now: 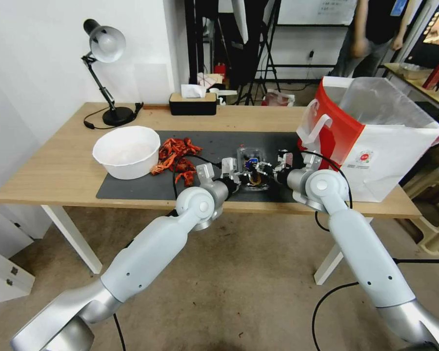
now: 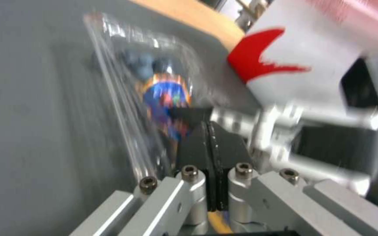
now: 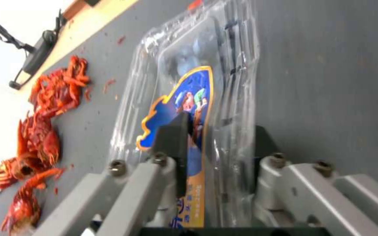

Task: Close the takeout container lid, then place the container into the takeout bag.

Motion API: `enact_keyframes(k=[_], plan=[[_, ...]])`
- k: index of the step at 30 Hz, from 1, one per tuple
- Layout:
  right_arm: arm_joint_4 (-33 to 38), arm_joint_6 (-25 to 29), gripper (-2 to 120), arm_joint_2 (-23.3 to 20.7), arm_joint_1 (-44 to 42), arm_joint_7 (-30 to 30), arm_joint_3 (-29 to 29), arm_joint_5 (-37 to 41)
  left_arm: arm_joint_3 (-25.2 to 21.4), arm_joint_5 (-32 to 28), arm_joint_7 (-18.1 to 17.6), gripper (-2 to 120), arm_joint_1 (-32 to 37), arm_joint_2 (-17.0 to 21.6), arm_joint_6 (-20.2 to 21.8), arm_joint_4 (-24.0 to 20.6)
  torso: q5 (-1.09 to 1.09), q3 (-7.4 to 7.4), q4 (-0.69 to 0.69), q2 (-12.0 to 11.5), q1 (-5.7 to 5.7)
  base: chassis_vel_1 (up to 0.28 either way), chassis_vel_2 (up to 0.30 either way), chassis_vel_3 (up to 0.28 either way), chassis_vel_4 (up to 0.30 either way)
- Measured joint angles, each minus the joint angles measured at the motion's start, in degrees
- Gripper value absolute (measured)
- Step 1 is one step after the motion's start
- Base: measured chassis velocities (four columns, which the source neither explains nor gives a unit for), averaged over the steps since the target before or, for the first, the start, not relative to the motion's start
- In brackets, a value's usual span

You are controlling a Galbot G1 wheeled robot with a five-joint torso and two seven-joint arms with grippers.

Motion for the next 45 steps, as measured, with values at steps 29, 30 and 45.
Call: enact_keyframes(k=[29,30,45], plan=[[2.6,0.0,0,-0.8,-2.3,-1.8,2.7,0.1,-13.8,8.9,10.8,0,13.2,5.5,-7.7,-12.0,-0.01,0.0,-0.01,0.0,0.0,0.0,0.0,0.0,0.0],[2.9,0.0,0,-0.9,-2.3,-2.0,2.7,0.1,-15.1,11.3,11.0,0,15.1,6.2,-8.3,-13.2,-0.03,0.0,0.0,0.0,0.0,0.0,0.0,0.0,0.0],[5.1,0.8,0,-0.8,-2.3,-3.2,2.3,-0.2,-24.9,38.2,11.0,32,34.3,9.3,-15.3,-21.1,-0.02,0.0,-0.01,0.0,-0.01,0.0,0.0,0.0,0.0]])
